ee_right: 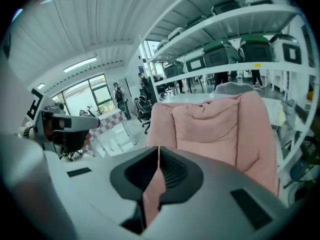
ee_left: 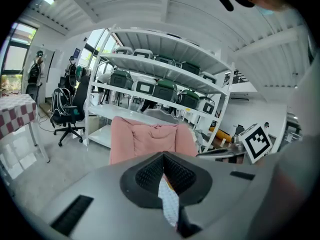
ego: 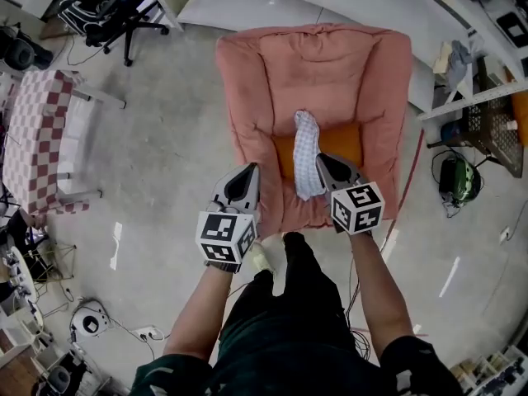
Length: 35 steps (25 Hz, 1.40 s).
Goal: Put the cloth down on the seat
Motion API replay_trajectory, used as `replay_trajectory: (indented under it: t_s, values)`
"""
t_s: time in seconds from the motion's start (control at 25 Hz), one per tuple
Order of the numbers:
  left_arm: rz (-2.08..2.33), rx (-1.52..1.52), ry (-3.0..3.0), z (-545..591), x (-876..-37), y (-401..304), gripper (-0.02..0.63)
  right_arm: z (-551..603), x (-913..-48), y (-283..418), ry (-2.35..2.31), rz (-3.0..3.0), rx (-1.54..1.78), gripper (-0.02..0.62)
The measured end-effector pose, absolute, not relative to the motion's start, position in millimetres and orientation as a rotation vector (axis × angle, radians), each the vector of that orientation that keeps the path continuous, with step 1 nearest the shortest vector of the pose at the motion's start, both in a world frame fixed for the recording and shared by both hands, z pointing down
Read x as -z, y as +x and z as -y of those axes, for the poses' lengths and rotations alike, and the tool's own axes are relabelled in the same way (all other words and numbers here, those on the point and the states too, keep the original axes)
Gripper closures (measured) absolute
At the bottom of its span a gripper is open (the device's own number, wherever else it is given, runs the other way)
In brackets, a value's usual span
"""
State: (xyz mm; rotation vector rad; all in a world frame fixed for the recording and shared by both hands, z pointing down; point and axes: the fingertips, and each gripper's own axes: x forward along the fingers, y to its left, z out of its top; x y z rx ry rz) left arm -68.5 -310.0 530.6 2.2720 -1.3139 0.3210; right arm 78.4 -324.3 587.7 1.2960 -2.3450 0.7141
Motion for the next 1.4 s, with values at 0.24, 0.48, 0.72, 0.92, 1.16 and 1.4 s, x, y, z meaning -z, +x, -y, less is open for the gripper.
replay_trajectory:
  t_s: [0.24,0.48,0.72,0.92,1.16,1.4]
  values:
    - [1.327,-0.280,2.295,285.0,-482.2,-83.6,0.600,297.5,-501.1,66.9,1.377,2.463,-0.579,0.584]
    - [1.335,-0.241,2.357,265.1,-431.6,-92.7,0.600,269.4,-439.7,49.1,1.416,2.543,-0.443,0.588]
    - [1.339,-0.210,2.430,251.2,-387.0,-95.2,0.600,250.4,-392.4,40.6,1.457,2.614,-0.358,0.589]
    - [1.342,-0.164,2.474,243.4,-354.5,-92.5,0.600,242.7,-356.7,42.1,1.483,2.662,-0.284,0.589]
    - [1.349,-0.108,2.511,228.3,-318.1,-102.0,0.600,226.4,-317.9,42.4,1.527,2.699,-0.218,0.591]
    - [1.373,-0.049,2.562,217.7,-279.1,-113.0,0.600,216.1,-287.1,38.7,1.568,2.733,-0.160,0.591]
